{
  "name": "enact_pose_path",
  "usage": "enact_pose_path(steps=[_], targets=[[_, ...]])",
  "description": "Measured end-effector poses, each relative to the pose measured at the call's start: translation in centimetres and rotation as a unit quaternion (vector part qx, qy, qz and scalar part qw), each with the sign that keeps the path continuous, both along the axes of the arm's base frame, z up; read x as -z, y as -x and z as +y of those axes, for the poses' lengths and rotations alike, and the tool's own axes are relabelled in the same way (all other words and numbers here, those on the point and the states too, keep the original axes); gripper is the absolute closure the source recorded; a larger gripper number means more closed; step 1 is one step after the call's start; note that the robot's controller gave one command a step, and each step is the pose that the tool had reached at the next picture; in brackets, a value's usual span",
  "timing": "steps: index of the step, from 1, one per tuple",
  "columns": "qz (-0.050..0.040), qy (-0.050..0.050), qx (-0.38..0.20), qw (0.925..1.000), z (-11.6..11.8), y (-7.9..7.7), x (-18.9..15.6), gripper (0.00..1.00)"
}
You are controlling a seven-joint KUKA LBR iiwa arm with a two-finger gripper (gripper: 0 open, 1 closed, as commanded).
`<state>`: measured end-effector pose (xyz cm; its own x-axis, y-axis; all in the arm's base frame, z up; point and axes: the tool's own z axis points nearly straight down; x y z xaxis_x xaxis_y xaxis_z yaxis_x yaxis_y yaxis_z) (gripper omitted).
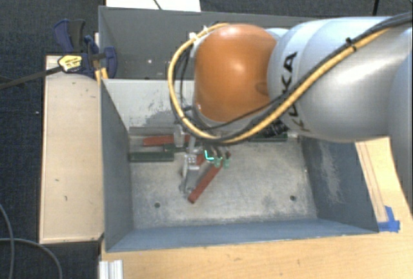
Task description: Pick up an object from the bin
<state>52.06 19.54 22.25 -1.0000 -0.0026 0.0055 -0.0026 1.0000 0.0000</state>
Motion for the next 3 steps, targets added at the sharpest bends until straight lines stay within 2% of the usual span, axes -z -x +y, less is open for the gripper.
enact_pose_path(steps=[1,2,3], targets=[[-0.0038,-0.001,0.002,1.0,-0.1,-0.2,-0.4,0.0],[-0.0069,-0.002,-0.027,0.9996,-1.9,-0.9,4.1,0.0],[-0.0059,-0.001,-0.068,0.9977,-2.7,-1.3,11.0,0.0]])
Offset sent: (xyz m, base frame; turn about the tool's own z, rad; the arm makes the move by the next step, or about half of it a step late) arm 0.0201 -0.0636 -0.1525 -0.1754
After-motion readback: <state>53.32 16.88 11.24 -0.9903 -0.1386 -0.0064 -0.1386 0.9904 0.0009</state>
